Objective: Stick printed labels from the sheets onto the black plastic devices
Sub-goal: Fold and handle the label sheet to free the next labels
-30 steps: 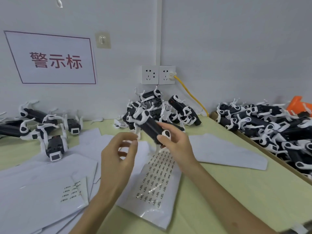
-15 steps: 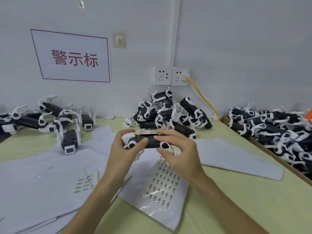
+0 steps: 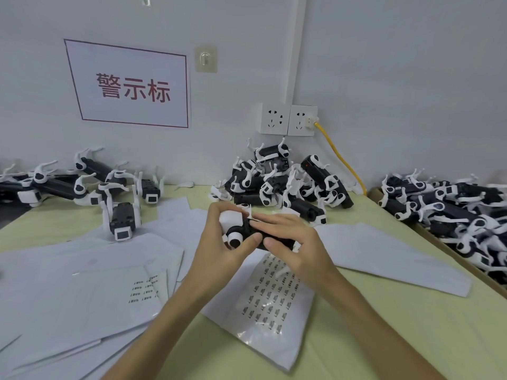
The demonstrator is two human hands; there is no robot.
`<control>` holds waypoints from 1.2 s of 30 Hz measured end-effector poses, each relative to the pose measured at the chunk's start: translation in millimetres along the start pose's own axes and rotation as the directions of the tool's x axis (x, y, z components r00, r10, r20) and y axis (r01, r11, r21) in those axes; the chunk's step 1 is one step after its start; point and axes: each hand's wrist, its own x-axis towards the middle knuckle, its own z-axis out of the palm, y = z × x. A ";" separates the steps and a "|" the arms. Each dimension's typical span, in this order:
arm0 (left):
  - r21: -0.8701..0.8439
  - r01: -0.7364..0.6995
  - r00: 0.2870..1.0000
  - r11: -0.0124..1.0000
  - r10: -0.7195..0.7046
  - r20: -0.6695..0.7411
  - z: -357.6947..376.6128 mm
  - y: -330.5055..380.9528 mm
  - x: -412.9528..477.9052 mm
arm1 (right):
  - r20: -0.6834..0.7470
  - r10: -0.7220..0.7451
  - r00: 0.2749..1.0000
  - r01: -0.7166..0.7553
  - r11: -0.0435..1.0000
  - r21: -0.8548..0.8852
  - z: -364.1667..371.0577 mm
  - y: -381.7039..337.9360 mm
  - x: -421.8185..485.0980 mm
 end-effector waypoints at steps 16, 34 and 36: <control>-0.169 0.128 0.988 0.977 -0.141 -0.066 -2.4 1.8 7.1 | 0.034 0.164 0.986 -0.167 0.979 0.113 -17.9 5.7 3.8; 0.484 0.278 0.840 0.830 -0.454 0.297 3.1 -17.9 4.9 | -0.480 0.349 0.805 -0.440 0.894 -0.088 -25.8 26.8 6.6; 0.408 0.334 0.828 0.849 -0.472 0.304 2.0 -16.2 5.4 | -0.450 0.391 0.803 -0.474 0.877 -0.084 -25.5 26.9 5.9</control>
